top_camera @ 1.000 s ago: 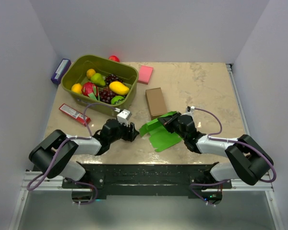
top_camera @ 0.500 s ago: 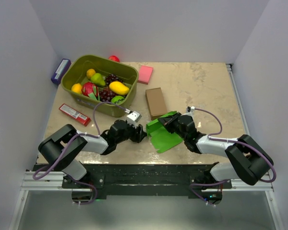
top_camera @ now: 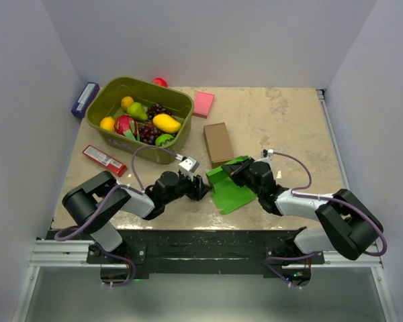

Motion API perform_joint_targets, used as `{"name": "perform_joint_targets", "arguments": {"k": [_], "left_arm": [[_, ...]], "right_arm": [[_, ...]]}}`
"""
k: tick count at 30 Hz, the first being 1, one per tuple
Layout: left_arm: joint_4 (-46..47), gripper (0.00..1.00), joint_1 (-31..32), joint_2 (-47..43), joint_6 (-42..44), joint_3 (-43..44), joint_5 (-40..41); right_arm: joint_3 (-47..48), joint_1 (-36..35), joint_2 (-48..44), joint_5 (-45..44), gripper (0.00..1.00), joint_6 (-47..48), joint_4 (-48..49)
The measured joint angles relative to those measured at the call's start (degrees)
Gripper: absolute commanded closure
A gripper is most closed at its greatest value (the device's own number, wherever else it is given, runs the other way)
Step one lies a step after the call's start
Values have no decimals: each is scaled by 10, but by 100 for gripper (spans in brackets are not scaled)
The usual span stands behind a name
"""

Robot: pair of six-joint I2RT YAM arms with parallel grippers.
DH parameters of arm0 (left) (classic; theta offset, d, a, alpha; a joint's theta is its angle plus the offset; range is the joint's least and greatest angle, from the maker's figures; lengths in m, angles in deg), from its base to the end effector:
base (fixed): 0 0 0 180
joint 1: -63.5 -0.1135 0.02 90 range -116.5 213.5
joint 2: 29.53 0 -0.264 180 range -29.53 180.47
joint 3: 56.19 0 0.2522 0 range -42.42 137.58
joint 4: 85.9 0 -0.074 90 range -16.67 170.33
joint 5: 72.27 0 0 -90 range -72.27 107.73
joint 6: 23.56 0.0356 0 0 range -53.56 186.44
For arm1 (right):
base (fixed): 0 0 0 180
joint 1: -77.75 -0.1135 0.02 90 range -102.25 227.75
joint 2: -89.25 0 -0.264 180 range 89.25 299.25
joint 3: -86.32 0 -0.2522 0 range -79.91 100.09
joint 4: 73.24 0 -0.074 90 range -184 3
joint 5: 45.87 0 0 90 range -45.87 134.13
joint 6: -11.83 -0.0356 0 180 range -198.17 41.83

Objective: Fold the paper box

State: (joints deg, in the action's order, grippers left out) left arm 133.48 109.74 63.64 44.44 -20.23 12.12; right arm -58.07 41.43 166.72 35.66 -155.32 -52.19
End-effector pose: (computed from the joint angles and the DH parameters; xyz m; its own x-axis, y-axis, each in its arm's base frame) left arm 0.1879 -0.2013 0.1316 -0.4897 -0.0276 -0.8714 0.6468 0.6587 -0.3844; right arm 0.2067 0.1454 0.1641 -0.5267 0.8097 -0.2589 0.1735 0.4005 0.8997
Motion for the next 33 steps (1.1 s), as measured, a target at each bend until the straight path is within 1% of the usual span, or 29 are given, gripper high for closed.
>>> {"name": "perform_joint_targets", "arguments": {"k": [6, 11, 19, 26, 33], "left_arm": [[66, 42, 0, 35, -18, -6, 0], [105, 42, 0, 57, -32, -8, 2], [120, 39, 1, 68, -47, -8, 20], [122, 37, 13, 71, -59, -8, 55], [123, 37, 30, 73, -59, -7, 86]], "right_arm": [[-3, 1, -2, -1, 100, 0, 2], [-4, 1, -7, -8, 100, 1, 2], [-4, 1, -7, -11, 100, 2, 2], [-4, 1, -7, -13, 100, 2, 2], [-18, 1, -12, -19, 100, 0, 14]]}}
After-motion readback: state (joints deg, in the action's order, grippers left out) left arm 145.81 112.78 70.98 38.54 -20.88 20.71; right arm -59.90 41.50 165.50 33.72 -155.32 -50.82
